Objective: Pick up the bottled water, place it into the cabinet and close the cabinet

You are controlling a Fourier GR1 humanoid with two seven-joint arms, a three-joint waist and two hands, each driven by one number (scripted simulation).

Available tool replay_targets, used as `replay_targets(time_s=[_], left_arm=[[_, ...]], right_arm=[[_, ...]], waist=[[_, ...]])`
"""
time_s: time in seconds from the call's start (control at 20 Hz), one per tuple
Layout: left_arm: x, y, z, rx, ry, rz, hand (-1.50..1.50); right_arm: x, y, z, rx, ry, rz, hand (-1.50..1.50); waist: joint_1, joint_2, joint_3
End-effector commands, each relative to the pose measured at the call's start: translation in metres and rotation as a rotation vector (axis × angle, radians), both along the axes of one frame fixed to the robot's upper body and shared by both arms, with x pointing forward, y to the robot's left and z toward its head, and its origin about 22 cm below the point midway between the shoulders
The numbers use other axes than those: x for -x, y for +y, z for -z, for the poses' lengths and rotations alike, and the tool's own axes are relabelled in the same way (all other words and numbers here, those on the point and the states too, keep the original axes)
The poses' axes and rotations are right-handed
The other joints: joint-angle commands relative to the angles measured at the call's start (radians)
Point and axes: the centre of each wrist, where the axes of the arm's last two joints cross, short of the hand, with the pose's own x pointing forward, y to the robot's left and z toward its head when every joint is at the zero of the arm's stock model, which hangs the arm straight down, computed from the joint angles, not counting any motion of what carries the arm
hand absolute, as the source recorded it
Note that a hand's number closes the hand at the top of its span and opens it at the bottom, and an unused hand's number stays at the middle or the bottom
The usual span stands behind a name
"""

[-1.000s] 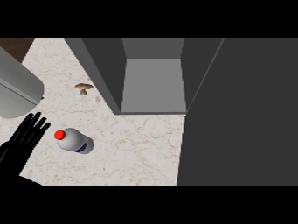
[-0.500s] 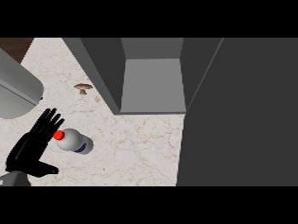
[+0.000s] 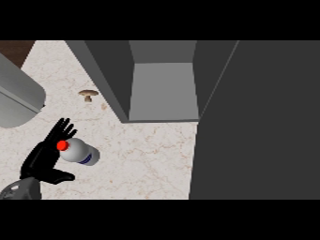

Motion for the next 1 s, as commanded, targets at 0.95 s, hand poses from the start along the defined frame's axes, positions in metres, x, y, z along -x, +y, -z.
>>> replay_targets(time_s=[0.95], left_arm=[[-0.010, -0.066, 0.032, 0.252, 0.018, 0.116, -1.50]], right_arm=[[-0.018, 0.000, 0.008, -0.004, -0.014, -0.018, -1.50]], waist=[[-0.001, 0.002, -0.001]])
